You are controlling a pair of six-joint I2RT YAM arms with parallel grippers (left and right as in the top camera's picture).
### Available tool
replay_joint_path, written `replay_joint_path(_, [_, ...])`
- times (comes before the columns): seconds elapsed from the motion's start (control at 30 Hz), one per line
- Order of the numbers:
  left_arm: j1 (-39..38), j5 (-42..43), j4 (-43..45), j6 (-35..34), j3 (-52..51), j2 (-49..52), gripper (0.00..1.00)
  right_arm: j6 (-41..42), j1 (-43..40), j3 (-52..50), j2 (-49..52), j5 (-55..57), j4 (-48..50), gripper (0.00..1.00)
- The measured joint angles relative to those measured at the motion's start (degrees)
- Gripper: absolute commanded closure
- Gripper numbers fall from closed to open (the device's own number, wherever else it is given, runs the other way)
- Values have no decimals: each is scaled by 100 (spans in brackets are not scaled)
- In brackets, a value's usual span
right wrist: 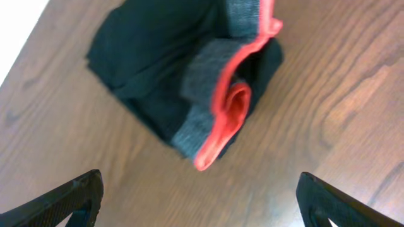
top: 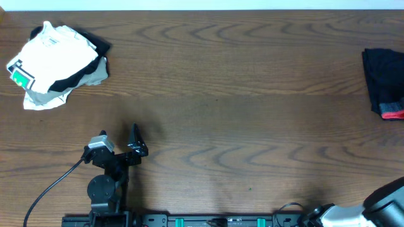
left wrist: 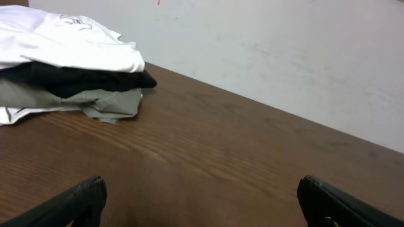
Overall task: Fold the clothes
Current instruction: 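Reach the right gripper to the black garment at the right edge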
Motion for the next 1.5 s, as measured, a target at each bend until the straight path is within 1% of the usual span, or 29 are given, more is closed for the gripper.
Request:
replay_joint_path(0.1, [0, 0, 0, 0, 0, 0, 2, 7, -149, 2, 339, 0, 291, 10])
replay_joint_path(0.37, [0, 0, 0, 0, 0, 0, 2, -76, -195, 42, 1080, -66, 949, 11])
replay_joint_path(0.6, [0, 0, 0, 0, 0, 0, 2, -177, -7, 352, 1711, -210, 1209, 9])
replay_joint_path(0.77, [0, 0, 0, 0, 0, 0, 2, -339, 31, 627, 1985, -531, 1366, 9])
replay_joint_path(0.87, [0, 0, 0, 0, 0, 0, 2, -374, 31, 664, 2044, -658, 1414, 10])
replay_joint_path(0.93, [0, 0, 0, 0, 0, 0, 2, -391, 31, 664, 2081, -706, 1434, 13])
replay_joint_path(1.0, [0, 0, 0, 0, 0, 0, 2, -398, 31, 664, 2127, -730, 1434, 20])
replay_joint_path(1.07, [0, 0, 0, 0, 0, 0, 2, -439, 31, 664, 2184, -750, 1438, 31])
replay_joint_path(1.23, [0, 0, -2, 0, 0, 0, 2, -470, 31, 664, 2223, -780, 1429, 68])
replay_joint_path(1.33, [0, 0, 0, 0, 0, 0, 2, -476, 33, 667, 2223, -800, 1416, 83])
replay_joint_path(1.4, [0, 0, 0, 0, 0, 0, 2, -498, 31, 667, 2223, -839, 1394, 98])
replay_joint_path(1.5, [0, 0, 0, 0, 0, 0, 2, -514, 31, 669, 2223, -1023, 1377, 99])
